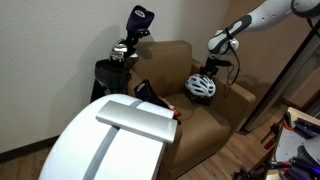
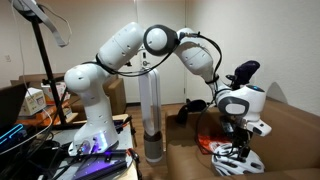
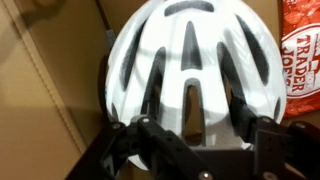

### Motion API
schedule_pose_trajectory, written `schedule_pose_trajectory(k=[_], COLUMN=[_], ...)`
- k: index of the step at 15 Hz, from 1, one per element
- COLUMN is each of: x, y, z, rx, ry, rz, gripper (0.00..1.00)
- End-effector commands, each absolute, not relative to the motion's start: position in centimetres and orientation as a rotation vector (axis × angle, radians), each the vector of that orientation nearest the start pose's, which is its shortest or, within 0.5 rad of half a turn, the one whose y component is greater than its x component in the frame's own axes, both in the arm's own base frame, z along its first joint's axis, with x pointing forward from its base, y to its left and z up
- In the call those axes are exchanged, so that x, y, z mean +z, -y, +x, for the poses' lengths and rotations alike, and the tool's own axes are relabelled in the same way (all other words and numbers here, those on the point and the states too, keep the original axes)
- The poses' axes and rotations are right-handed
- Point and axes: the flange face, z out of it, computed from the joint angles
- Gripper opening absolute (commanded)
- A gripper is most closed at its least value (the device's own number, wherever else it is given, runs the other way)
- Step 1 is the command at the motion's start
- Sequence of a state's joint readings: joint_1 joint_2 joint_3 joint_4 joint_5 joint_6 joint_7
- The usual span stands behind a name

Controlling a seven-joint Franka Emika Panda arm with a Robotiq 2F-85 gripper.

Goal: Move the helmet from the seat of the brown chair to the right arm rest

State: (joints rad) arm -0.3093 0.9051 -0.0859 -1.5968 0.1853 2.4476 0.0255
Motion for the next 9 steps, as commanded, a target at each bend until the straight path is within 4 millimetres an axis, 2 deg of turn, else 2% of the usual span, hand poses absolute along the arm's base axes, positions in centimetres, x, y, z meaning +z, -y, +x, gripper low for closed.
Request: schedule_pose_trajectory(k=[1, 5, 9], x=[15.4, 20.4, 24.4], y=[25.1, 25.2, 25.1], z=[59.7, 57.4, 55.4], rx=[0.017, -0.037, -0.118], ry=[-0.885, -0.91, -0.889], rz=[-2.975, -2.994, -3.035], gripper=[0.47, 0.47, 0.47])
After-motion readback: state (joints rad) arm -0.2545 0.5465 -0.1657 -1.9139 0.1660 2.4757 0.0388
